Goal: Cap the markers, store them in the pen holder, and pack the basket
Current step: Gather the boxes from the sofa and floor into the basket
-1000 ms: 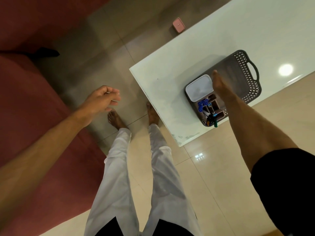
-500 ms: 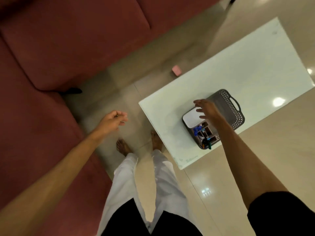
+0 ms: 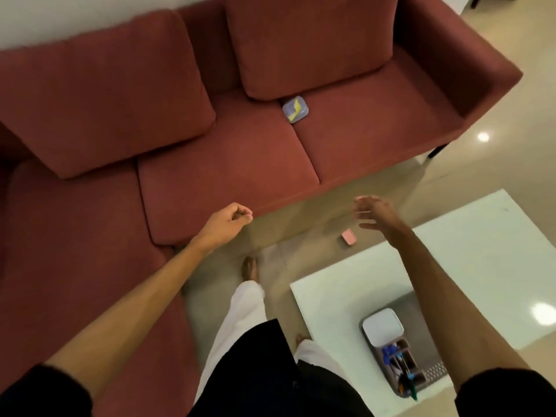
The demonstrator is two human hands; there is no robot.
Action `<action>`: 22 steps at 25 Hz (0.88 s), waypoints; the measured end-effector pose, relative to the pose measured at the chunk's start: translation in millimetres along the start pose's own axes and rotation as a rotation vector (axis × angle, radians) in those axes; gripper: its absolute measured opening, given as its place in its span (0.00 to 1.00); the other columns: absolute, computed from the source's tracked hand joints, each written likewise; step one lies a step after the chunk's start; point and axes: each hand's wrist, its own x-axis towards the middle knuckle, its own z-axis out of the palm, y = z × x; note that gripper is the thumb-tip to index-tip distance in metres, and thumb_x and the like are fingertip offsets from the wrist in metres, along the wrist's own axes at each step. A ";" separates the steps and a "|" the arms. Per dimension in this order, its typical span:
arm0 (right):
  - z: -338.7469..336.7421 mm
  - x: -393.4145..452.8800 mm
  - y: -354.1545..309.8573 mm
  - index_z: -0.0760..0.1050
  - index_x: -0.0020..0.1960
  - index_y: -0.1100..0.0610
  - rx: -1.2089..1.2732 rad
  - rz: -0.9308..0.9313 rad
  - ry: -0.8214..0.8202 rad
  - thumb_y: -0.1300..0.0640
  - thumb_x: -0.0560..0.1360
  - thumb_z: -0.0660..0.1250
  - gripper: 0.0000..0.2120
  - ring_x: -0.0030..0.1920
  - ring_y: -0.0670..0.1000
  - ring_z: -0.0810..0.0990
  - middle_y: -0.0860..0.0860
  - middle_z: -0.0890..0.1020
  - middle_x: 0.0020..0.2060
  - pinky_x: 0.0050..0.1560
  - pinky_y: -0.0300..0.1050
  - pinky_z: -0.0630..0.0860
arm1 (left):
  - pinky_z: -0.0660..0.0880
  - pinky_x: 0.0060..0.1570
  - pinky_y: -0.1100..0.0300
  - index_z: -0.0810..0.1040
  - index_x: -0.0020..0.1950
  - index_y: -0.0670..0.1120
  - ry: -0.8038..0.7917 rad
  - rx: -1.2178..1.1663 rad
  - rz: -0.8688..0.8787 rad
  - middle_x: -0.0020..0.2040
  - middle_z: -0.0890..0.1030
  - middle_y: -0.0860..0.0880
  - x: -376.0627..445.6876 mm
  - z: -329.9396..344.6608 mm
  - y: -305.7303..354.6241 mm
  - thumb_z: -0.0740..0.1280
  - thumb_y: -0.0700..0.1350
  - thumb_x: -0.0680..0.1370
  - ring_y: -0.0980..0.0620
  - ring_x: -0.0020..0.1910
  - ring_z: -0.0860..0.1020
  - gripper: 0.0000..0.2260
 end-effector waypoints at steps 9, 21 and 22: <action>93.2 198.8 -107.8 0.77 0.68 0.65 -0.008 0.230 0.101 0.57 0.86 0.61 0.16 0.57 0.63 0.82 0.64 0.84 0.60 0.49 0.47 0.74 | 0.77 0.60 0.55 0.81 0.62 0.50 -0.229 0.129 -0.017 0.58 0.84 0.51 304.9 -72.5 13.8 0.67 0.50 0.85 0.50 0.60 0.82 0.09; 184.2 568.7 -144.1 0.74 0.66 0.48 -0.155 0.232 0.297 0.42 0.73 0.74 0.25 0.58 0.53 0.84 0.47 0.83 0.60 0.63 0.56 0.81 | 0.51 0.84 0.41 0.54 0.87 0.56 -0.130 0.761 0.415 0.89 0.48 0.49 632.6 11.3 -116.1 0.58 0.64 0.84 0.44 0.88 0.48 0.33; 188.0 597.3 -147.6 0.71 0.69 0.48 -0.123 0.209 0.342 0.39 0.70 0.75 0.32 0.57 0.51 0.83 0.46 0.81 0.61 0.63 0.54 0.81 | 0.49 0.84 0.41 0.53 0.87 0.56 -0.083 0.753 0.447 0.89 0.48 0.49 635.8 22.3 -130.4 0.57 0.65 0.84 0.44 0.88 0.47 0.33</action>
